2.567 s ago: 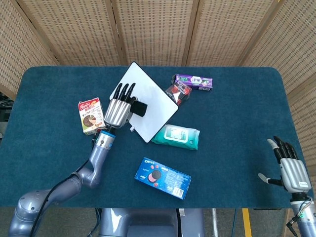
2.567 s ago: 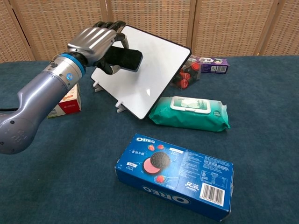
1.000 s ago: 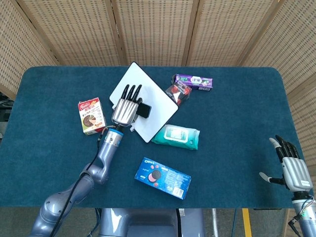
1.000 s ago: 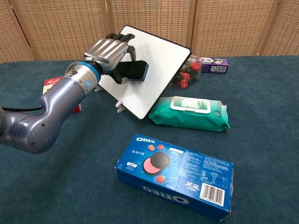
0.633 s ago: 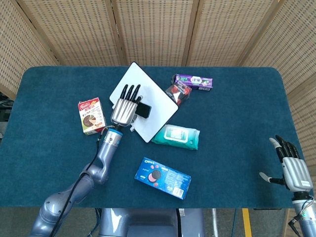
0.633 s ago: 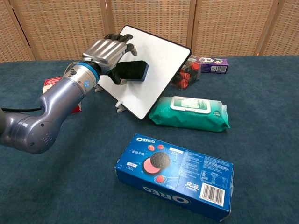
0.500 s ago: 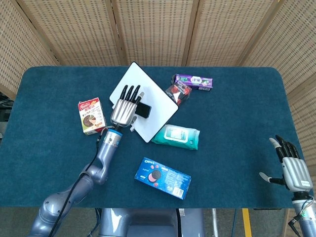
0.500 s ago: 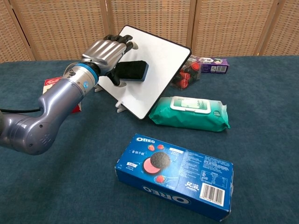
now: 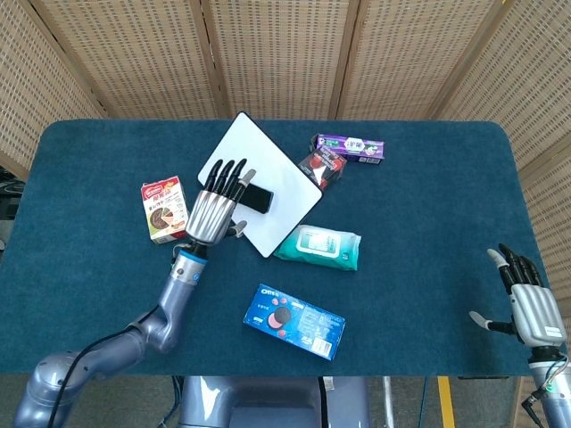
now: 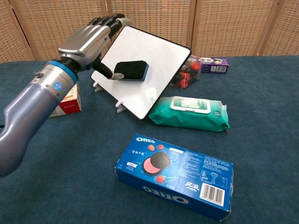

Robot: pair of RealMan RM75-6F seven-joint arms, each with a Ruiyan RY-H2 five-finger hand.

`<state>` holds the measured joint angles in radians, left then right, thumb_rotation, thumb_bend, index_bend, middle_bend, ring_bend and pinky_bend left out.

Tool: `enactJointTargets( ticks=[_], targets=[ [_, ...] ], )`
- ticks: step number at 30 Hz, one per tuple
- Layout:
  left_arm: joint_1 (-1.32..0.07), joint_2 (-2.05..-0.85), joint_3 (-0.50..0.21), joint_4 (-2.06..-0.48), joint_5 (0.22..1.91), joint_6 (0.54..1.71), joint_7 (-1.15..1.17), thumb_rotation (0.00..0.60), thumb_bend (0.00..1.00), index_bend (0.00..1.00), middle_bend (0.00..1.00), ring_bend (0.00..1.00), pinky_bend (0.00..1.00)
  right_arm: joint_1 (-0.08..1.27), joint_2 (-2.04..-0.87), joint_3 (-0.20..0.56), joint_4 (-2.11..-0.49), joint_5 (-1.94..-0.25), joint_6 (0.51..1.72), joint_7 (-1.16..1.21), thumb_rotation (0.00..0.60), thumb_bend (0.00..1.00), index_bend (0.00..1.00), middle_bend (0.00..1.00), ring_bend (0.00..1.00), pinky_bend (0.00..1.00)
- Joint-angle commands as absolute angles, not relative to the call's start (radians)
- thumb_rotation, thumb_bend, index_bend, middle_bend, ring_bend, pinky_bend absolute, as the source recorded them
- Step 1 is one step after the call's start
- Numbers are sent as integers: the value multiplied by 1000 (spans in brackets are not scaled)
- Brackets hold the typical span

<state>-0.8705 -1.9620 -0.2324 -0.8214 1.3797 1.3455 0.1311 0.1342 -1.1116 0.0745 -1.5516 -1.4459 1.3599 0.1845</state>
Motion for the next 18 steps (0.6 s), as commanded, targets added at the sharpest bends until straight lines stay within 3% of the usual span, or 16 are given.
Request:
enactJointTargets(
  ticks=[1, 11, 18],
  targets=[
    [-670, -1755, -121, -1166, 1449, 1539, 218, 600, 0, 0, 0, 0, 0, 133, -1106, 71, -1551, -1449, 1361, 165, 600, 24, 25, 0, 0, 0],
    [-389, -1474, 89, -1565, 1425, 1670, 448, 600, 0, 0, 0, 0, 0, 131, -1116, 59, -1574, -1461, 1372, 60, 600, 2, 25, 0, 0, 0],
    [-305, -1416, 107, -1577, 1413, 1708, 426, 600, 0, 0, 0, 0, 0, 129, -1131, 56, -1586, -1464, 1381, 3, 600, 2, 25, 0, 0, 0]
  ],
)
